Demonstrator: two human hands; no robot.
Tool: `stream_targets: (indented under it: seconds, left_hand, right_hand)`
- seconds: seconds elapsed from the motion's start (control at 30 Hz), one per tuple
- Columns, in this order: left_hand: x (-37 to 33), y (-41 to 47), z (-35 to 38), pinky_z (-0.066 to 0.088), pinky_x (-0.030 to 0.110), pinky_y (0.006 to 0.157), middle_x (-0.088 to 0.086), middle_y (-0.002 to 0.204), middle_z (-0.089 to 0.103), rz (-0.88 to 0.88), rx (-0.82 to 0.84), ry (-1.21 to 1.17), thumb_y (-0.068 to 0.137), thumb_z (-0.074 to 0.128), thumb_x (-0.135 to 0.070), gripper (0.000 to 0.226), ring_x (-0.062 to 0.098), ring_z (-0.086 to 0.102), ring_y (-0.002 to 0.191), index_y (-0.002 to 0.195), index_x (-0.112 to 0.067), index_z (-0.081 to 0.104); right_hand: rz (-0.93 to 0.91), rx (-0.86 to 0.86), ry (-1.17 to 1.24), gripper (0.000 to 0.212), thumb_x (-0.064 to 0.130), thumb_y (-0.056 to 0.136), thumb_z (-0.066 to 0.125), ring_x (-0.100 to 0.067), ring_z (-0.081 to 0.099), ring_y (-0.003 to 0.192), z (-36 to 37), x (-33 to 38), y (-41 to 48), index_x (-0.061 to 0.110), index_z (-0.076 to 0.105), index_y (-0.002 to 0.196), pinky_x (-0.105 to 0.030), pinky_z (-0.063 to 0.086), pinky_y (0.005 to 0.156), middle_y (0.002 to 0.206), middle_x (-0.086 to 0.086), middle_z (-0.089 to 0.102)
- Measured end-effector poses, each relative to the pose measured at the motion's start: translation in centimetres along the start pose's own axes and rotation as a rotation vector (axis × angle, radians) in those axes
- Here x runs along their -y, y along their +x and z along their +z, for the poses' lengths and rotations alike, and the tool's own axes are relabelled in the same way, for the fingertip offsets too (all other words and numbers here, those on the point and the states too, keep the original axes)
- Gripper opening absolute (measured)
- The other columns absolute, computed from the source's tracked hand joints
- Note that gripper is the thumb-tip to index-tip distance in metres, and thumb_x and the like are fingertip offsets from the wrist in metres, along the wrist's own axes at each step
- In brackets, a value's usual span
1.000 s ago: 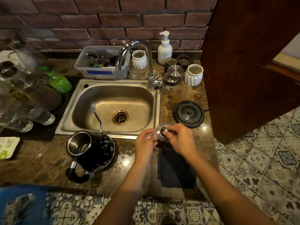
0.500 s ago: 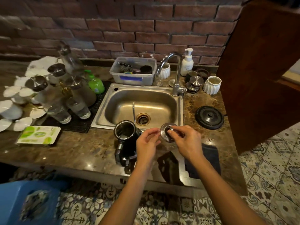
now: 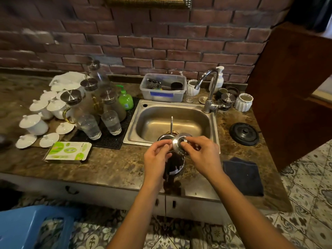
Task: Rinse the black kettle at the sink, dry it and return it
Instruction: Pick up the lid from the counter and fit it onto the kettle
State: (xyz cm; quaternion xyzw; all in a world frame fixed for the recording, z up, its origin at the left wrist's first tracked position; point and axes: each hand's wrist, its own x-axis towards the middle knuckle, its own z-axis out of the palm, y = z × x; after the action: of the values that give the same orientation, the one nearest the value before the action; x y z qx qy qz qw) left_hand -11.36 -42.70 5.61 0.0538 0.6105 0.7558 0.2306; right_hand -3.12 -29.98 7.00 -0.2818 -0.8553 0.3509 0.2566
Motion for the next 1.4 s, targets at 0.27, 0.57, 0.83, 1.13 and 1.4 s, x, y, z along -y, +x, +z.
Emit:
stream_targets:
  seconds: [0.27, 0.57, 0.83, 1.13, 1.4]
  left_hand:
    - [-0.6, 1.5, -2.9, 0.057, 0.037, 0.09, 0.008, 0.104, 0.078, 0.012, -0.027, 0.001, 0.096, 0.058, -0.005, 0.017, 0.024, 0.072, 0.105, 0.105, -0.007, 0.073]
    - [0.3, 4.0, -3.4, 0.058, 0.035, 0.088, 0.004, 0.098, 0.078, -0.021, -0.05, 0.114, 0.094, 0.064, -0.01, 0.014, 0.018, 0.073, 0.1, 0.103, -0.013, 0.074]
    - [1.1, 6.2, -3.2, 0.056, 0.029, 0.081, -0.001, 0.094, 0.079, -0.068, -0.047, 0.216, 0.094, 0.065, -0.012, 0.013, 0.012, 0.073, 0.096, 0.099, -0.018, 0.075]
    - [1.4, 7.4, -3.8, 0.055, 0.021, 0.069, -0.002, 0.083, 0.079, -0.057, -0.042, 0.254, 0.094, 0.065, -0.011, 0.009, 0.005, 0.074, 0.079, 0.096, -0.012, 0.074]
    - [1.8, 8.0, -4.0, 0.049, 0.012, 0.06, -0.006, 0.079, 0.075, -0.015, -0.03, 0.395, 0.095, 0.065, -0.012, 0.009, -0.005, 0.069, 0.068, 0.093, -0.012, 0.073]
  right_hand:
    - [0.0, 0.052, 0.01, 0.027, 0.034, 0.089, 0.074, -0.01, 0.063, 0.09, 2.6, 1.9, 0.8, 0.022, 0.077, 0.114, -0.027, 0.053, 0.084, 0.102, 0.001, 0.073]
    - [-0.02, 0.125, -0.029, 0.02, 0.03, 0.09, 0.073, -0.012, 0.063, 0.089, 4.4, 1.6, 3.3, 0.025, 0.08, 0.109, -0.032, 0.052, 0.086, 0.104, -0.001, 0.077]
    - [0.004, 0.221, -0.067, 0.019, 0.027, 0.092, 0.071, -0.017, 0.067, 0.087, 5.7, 0.8, 5.1, 0.023, 0.08, 0.108, -0.041, 0.055, 0.084, 0.098, -0.003, 0.079]
    - [0.056, 0.278, -0.06, 0.022, 0.028, 0.093, 0.069, -0.013, 0.065, 0.093, 7.0, -0.1, 5.8, 0.023, 0.078, 0.113, -0.032, 0.051, 0.088, 0.108, 0.0, 0.078]
    - [0.063, 0.298, -0.092, 0.024, 0.031, 0.093, 0.069, -0.017, 0.065, 0.098, 7.3, -0.7, 6.0, 0.025, 0.077, 0.115, -0.037, 0.053, 0.091, 0.109, -0.003, 0.075]
